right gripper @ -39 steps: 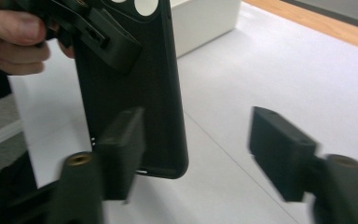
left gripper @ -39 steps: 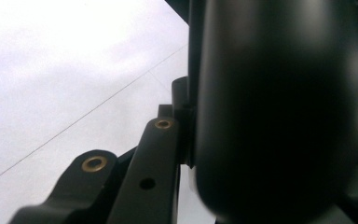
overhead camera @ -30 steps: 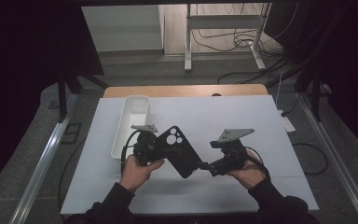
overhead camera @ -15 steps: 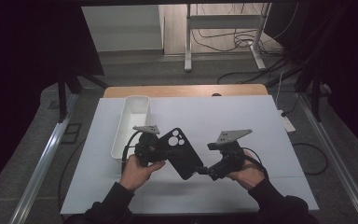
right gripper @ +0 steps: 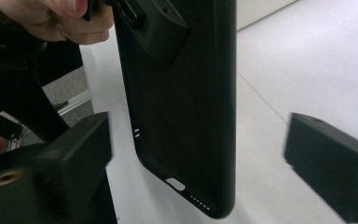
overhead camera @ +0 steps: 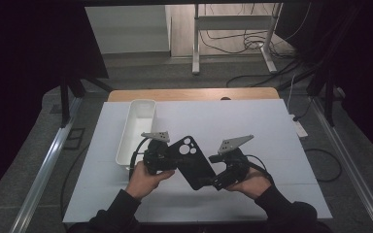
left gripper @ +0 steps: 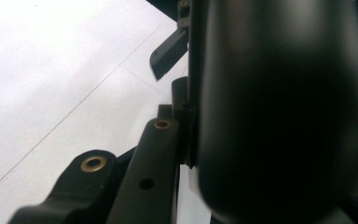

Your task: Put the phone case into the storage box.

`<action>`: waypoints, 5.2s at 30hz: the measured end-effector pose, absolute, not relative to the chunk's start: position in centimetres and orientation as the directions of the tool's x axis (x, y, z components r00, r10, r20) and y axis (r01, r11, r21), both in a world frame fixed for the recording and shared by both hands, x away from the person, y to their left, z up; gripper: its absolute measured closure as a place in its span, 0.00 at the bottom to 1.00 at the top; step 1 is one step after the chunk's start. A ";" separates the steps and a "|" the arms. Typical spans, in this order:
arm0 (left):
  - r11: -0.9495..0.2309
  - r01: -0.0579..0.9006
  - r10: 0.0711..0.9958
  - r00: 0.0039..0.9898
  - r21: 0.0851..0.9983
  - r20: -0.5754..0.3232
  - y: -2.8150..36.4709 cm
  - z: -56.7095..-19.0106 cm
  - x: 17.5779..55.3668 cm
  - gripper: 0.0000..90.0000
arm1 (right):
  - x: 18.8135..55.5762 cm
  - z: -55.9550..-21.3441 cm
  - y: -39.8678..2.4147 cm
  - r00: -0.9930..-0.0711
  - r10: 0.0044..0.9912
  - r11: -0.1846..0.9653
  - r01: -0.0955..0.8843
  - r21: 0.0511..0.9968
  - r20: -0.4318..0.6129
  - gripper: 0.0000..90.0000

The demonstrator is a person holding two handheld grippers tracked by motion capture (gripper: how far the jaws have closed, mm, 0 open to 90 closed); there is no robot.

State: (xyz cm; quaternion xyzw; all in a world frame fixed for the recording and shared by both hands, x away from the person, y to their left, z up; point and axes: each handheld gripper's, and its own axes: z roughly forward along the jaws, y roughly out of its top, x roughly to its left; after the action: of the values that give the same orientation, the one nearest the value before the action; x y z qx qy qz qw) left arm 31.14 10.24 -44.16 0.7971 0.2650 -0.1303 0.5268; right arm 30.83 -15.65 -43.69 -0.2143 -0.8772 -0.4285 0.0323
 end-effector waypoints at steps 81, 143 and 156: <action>-0.244 0.516 0.623 0.732 0.821 -0.275 11.0 -42.0 30.1 0.12 | 30.2 -42.3 -16.8 -0.883 0.451 0.450 0.349 0.822 0.129 0.96; -0.165 0.575 0.635 0.683 0.801 -0.360 10.1 -41.5 29.1 0.99 | 29.8 -43.8 -14.4 -0.886 0.460 0.519 0.318 0.794 0.054 0.42; -0.170 0.573 0.652 0.675 0.802 -0.344 9.7 -41.4 28.9 0.99 | 29.8 -44.0 -13.9 -0.884 0.464 0.516 0.325 0.793 0.061 0.28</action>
State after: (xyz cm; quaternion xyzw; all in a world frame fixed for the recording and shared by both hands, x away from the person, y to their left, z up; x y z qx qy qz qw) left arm 28.94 9.71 -41.43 0.7637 0.4010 0.0395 0.5044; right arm 29.80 -13.93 -43.99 -0.2274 -0.8669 -0.4364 -0.0795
